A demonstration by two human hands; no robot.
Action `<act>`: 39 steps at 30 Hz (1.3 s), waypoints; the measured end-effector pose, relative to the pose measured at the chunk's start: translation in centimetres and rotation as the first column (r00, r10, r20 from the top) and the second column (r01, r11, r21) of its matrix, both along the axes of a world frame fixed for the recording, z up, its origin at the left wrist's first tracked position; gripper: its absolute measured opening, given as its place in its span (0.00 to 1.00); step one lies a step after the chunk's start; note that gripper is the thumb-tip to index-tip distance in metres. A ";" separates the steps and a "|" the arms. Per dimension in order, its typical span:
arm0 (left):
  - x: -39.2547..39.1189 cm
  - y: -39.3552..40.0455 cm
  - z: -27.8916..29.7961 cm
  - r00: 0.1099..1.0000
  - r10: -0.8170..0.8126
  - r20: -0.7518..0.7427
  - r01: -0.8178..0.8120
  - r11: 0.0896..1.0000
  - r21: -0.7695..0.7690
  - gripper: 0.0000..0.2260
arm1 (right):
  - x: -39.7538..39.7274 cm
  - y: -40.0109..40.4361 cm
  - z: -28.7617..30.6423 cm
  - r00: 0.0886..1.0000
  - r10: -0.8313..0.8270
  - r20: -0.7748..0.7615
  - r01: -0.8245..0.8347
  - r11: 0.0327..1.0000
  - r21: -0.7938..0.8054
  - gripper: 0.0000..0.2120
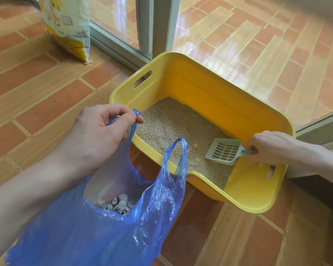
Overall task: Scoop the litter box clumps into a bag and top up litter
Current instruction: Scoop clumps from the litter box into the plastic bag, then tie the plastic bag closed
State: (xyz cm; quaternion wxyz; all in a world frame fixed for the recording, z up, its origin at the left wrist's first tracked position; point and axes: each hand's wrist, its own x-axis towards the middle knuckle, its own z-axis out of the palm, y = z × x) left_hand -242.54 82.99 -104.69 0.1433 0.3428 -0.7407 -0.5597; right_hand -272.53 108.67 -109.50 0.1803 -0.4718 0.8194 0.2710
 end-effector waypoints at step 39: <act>5.4 -2.1 4.5 0.994 0.073 0.083 -0.063 0.991 -0.119 0.20 | 10.0 -12.6 5.7 0.739 0.215 0.639 0.130 0.885 -0.448 0.08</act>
